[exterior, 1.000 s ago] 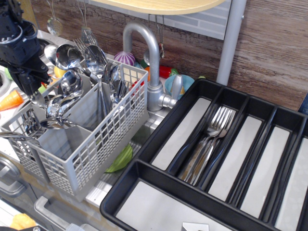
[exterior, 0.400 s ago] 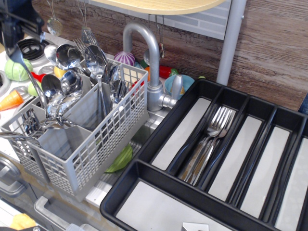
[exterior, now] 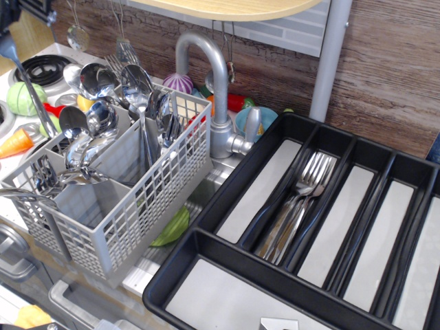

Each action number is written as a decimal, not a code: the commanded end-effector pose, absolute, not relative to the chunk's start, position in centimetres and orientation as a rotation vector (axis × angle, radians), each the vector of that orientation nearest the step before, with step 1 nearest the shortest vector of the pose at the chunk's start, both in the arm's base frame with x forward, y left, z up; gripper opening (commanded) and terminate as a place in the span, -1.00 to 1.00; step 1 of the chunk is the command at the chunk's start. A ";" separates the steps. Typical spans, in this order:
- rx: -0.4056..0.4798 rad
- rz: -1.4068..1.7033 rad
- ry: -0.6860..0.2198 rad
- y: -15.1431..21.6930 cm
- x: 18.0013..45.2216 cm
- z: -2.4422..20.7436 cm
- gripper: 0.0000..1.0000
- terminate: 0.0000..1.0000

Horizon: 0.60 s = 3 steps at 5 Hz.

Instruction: Put fork from basket to tray

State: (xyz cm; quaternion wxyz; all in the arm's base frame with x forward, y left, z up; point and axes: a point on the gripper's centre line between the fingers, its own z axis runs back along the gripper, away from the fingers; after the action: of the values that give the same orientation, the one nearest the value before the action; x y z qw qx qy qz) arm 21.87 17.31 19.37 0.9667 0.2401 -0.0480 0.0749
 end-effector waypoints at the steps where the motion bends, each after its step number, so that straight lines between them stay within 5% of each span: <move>1: 0.468 0.154 -0.157 15.4 22.3 24.2 -1.00 -1.00; 3: 0.383 0.173 -0.195 11.0 25.0 23.5 -1.00 -1.00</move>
State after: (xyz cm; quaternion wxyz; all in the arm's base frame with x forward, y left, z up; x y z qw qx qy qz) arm 25.61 10.18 22.31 0.9785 0.1740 -0.0835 0.0733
